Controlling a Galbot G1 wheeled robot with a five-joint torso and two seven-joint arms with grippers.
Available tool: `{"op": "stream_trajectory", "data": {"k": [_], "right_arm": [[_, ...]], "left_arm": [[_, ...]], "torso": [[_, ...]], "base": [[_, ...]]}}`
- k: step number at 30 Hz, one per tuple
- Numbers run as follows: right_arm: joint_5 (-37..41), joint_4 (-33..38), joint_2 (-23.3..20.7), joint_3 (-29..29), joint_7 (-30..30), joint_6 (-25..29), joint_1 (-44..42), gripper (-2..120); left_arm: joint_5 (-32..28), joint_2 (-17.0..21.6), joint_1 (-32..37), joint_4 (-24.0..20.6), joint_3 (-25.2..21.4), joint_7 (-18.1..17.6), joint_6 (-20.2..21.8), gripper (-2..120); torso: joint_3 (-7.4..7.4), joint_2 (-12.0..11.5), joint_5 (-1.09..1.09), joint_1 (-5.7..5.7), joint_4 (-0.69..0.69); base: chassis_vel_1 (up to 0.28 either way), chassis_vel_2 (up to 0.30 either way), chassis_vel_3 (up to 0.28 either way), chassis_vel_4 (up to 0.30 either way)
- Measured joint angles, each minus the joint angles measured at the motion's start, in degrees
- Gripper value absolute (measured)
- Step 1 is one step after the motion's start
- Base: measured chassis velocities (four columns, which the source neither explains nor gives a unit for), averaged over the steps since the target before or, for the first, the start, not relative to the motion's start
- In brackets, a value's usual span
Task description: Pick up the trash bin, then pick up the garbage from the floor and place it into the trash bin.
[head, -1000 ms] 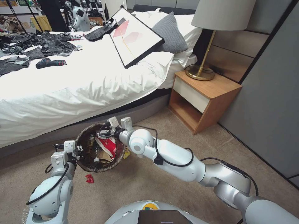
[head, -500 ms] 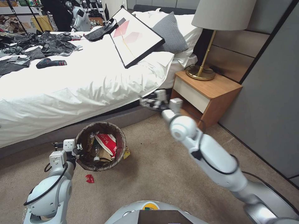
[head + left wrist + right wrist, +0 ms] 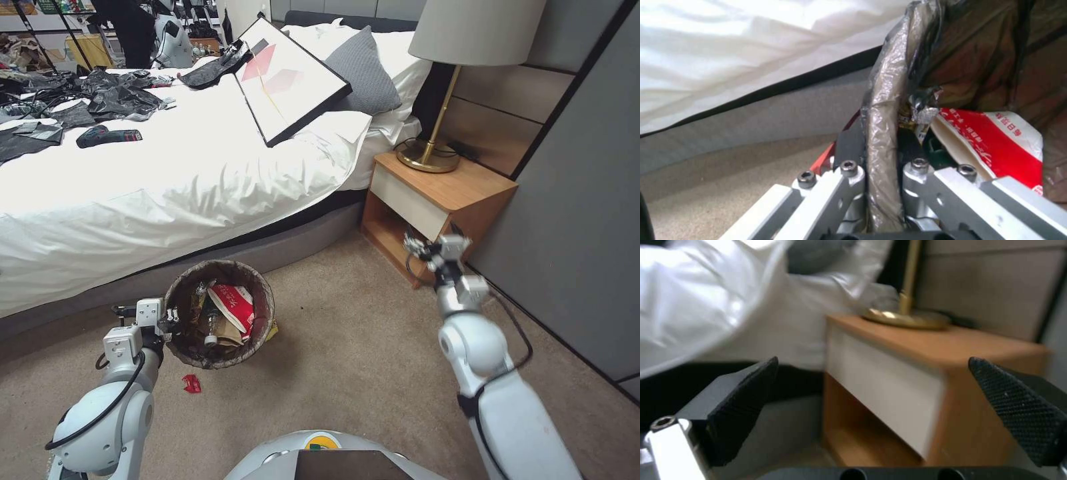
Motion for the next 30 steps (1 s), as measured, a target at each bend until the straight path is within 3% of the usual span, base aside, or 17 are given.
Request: {"op": "stream_trajectory", "data": {"k": [5, 9, 30], "right_arm": [[-4.86, -0.4, 3.88, 3.22, -0.21, 6.43, -4.92, 100], [-7.02, -1.2, 6.38, 5.19, -0.51, 8.1, -5.26, 100], [-8.14, -3.98, 7.63, 3.13, -0.14, 8.88, -4.35, 100]], "left_arm": [[-0.7, -0.15, 0.59, 0.22, 0.05, -0.04, -1.41, 4], [-1.01, -0.49, 1.35, 0.57, 0.08, -0.04, -2.36, 4], [-1.4, -0.49, 0.58, 0.55, 0.22, -0.71, -1.65, 4]], "torso": [[0.0, 0.0, -0.01, 0.0, 0.03], [0.0, 0.0, -0.03, 0.0, 0.04], [0.01, 0.0, -0.02, 0.0, 0.03]], "base": [[0.0, 0.0, 0.0, 0.0], [0.0, 0.0, 0.0, 0.0], [0.0, 0.0, 0.0, 0.0]]}}
